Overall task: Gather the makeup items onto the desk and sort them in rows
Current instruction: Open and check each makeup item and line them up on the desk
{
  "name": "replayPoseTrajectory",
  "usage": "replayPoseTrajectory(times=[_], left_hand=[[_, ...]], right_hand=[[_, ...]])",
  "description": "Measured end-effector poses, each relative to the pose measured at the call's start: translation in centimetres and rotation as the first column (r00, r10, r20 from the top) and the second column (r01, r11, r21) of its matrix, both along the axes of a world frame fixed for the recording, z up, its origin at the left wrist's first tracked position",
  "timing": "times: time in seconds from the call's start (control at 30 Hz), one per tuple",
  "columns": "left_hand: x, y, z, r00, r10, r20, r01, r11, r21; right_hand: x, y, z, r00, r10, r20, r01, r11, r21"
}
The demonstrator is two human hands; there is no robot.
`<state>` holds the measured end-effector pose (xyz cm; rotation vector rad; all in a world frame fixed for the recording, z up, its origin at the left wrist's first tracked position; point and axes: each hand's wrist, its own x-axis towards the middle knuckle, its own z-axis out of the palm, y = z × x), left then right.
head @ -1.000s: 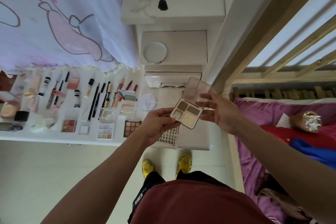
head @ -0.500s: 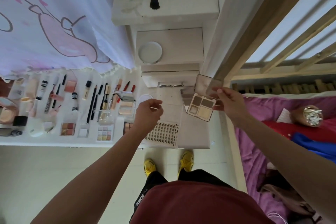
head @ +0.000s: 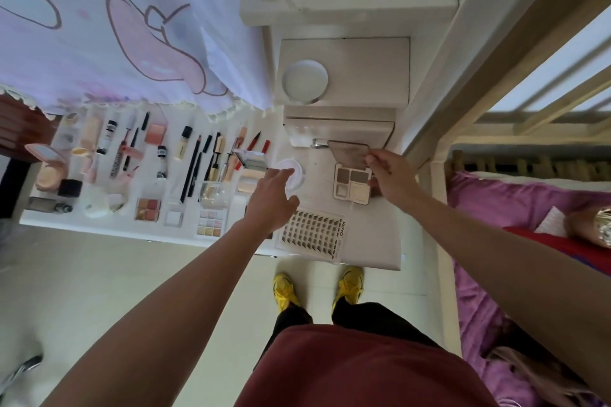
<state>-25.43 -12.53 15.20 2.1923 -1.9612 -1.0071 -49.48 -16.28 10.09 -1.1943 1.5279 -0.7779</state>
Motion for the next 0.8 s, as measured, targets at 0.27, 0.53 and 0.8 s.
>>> replayPoseTrajectory(times=[0.27,0.53,0.8], left_hand=[[0.3,0.6,-0.1,1.000,0.005,0.012,-0.005,1.000,0.009],[0.4,0.7,-0.2,0.999,0.045,-0.025,-0.044,0.999,0.031],[0.9,0.5,0.0,0.997,0.052,-0.049,-0.050,0.998,0.043]], right_hand=[[3.7,-2.0,-2.5,0.987,0.023,0.159,-0.056,0.977,0.206],[4.6,-3.4,-4.3,0.995,-0.060,0.082,0.025,0.929,0.368],[5.4,-4.0,-2.9,0.924,0.201,-0.325,-0.107,0.953,0.284]])
